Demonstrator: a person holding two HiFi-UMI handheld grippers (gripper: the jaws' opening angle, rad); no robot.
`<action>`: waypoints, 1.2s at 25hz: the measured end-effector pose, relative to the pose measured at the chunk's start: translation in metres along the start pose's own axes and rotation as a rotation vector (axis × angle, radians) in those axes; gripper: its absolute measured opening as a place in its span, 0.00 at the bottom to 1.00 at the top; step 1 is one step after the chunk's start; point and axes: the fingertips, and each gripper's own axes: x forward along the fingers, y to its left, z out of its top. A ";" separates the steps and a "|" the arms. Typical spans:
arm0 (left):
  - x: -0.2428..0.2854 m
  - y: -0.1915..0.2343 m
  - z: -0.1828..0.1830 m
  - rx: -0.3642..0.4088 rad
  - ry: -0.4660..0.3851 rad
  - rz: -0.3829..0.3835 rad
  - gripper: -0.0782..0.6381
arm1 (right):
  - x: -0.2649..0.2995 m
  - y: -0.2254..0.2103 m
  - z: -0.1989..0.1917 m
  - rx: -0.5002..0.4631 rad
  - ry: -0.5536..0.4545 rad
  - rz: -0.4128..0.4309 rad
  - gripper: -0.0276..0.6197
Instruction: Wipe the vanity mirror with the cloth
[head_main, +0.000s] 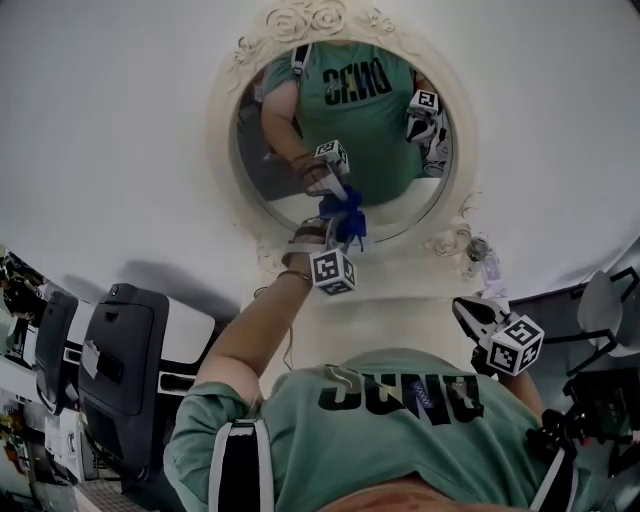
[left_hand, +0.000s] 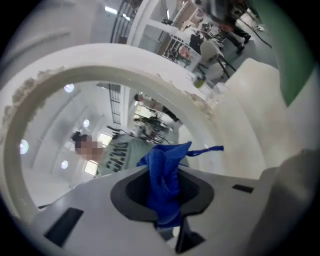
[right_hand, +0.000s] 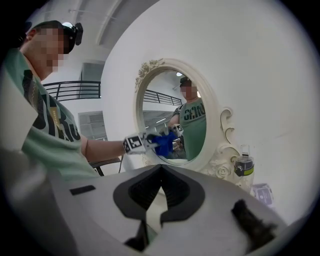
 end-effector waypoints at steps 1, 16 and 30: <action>-0.017 0.037 0.018 -0.005 -0.041 0.071 0.23 | -0.002 0.001 0.001 -0.001 -0.004 0.001 0.05; -0.123 0.370 0.130 0.078 -0.096 0.657 0.23 | -0.001 0.004 0.014 -0.014 -0.044 0.016 0.05; -0.102 0.347 0.123 0.118 -0.097 0.752 0.22 | -0.001 0.006 0.013 -0.029 -0.017 0.013 0.05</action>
